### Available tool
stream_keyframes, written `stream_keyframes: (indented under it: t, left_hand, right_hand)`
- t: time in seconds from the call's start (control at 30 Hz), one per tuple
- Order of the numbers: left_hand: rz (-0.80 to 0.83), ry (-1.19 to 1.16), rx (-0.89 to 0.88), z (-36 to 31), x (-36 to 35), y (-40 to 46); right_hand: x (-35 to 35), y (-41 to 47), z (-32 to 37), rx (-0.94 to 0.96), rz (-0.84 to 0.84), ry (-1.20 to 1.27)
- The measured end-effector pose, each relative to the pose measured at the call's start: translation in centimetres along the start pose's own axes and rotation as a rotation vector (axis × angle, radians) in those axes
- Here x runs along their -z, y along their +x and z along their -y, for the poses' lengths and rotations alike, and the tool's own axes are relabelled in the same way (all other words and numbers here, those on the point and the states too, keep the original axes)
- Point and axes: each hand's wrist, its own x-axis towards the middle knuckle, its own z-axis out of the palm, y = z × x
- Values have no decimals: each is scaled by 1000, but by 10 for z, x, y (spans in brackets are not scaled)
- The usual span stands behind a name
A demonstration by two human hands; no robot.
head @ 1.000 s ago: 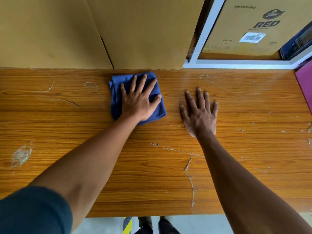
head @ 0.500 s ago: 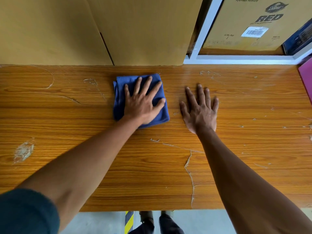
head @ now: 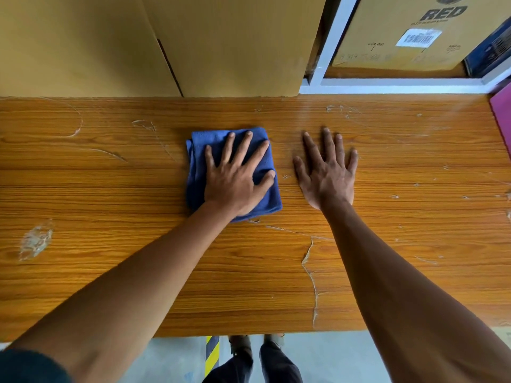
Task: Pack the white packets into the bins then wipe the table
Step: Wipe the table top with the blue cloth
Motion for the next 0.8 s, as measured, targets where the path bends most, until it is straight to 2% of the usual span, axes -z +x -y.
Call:
stream_keyframes:
  t: [0.23,0.33,0.53,0.8]
  left_hand:
    - [40,-17,88,7,8,92]
    - [51,-22,67,-1,3,68]
    - [48,21,-84,-40,-14,-26]
    - [66,1,-137,-59,-7,64]
  right_hand:
    - [-2,1,1,-5,-14,3]
    - [-2,0,-1,-7,0,-2]
    - [7,-7,-16,38,17,97]
    - [19,14,-83,-23,28,16]
